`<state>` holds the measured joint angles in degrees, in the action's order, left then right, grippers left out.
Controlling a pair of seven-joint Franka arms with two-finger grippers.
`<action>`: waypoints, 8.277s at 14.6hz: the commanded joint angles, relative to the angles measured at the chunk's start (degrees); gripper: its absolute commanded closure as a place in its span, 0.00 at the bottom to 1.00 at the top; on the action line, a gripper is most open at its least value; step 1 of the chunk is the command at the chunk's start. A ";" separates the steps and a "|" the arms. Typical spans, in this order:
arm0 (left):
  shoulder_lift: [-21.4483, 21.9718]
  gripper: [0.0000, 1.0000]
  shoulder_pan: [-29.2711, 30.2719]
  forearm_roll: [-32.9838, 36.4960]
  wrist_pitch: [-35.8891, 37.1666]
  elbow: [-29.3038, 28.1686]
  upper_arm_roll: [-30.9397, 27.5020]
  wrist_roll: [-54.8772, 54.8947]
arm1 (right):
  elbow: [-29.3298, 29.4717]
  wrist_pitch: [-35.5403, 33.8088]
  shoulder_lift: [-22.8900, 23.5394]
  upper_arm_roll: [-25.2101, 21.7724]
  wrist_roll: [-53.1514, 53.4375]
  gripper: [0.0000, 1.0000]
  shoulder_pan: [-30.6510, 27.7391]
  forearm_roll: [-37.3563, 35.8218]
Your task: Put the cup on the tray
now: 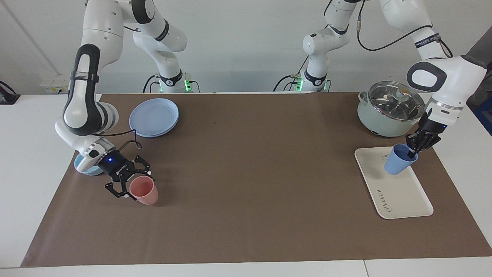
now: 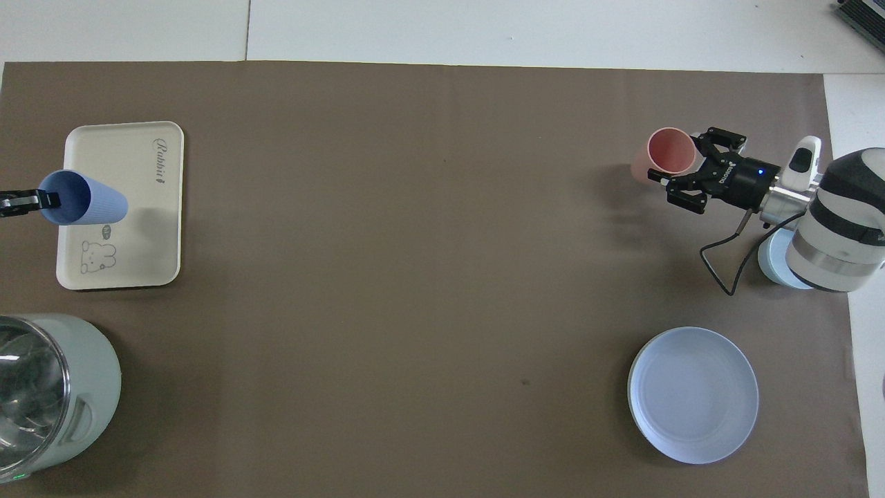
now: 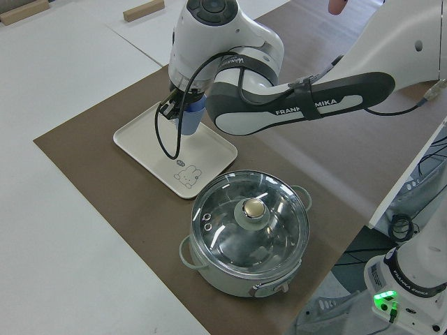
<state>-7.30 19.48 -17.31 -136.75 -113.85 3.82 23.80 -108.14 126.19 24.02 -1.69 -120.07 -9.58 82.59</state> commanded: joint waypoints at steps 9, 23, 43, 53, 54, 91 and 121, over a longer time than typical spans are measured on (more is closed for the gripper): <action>-3.86 0.39 1.17 0.52 -5.55 -0.58 0.75 0.29 | -4.80 -0.41 -1.61 0.63 -3.85 1.00 -2.02 2.40; -6.06 0.00 -9.44 10.79 42.32 30.51 0.66 -17.19 | -4.01 3.89 -11.35 0.37 16.67 0.00 0.97 -11.80; -0.26 0.00 -15.18 18.02 49.30 34.58 2.15 -21.77 | 5.47 -17.71 -26.56 0.64 116.91 0.00 15.04 -88.57; 0.97 0.00 -15.53 17.22 49.30 32.20 1.98 -21.86 | 17.45 -39.35 -27.44 0.02 123.42 0.00 7.83 -83.64; 1.06 0.00 -15.61 17.22 49.30 31.85 1.98 -21.86 | 17.01 -39.35 -27.88 0.02 122.89 0.00 7.83 -83.64; 1.59 0.00 -15.79 17.31 49.30 30.88 1.98 -21.78 | 15.16 -43.48 -29.03 -3.67 122.89 0.00 12.93 -84.70; 5.01 0.00 -15.35 17.22 49.56 30.71 3.65 -16.85 | 14.80 -41.02 -28.94 -3.85 122.36 0.00 12.31 -84.70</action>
<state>-4.28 4.04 0.71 -86.44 -80.65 7.91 6.03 -91.67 83.84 -3.79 -5.91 2.05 3.38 -2.59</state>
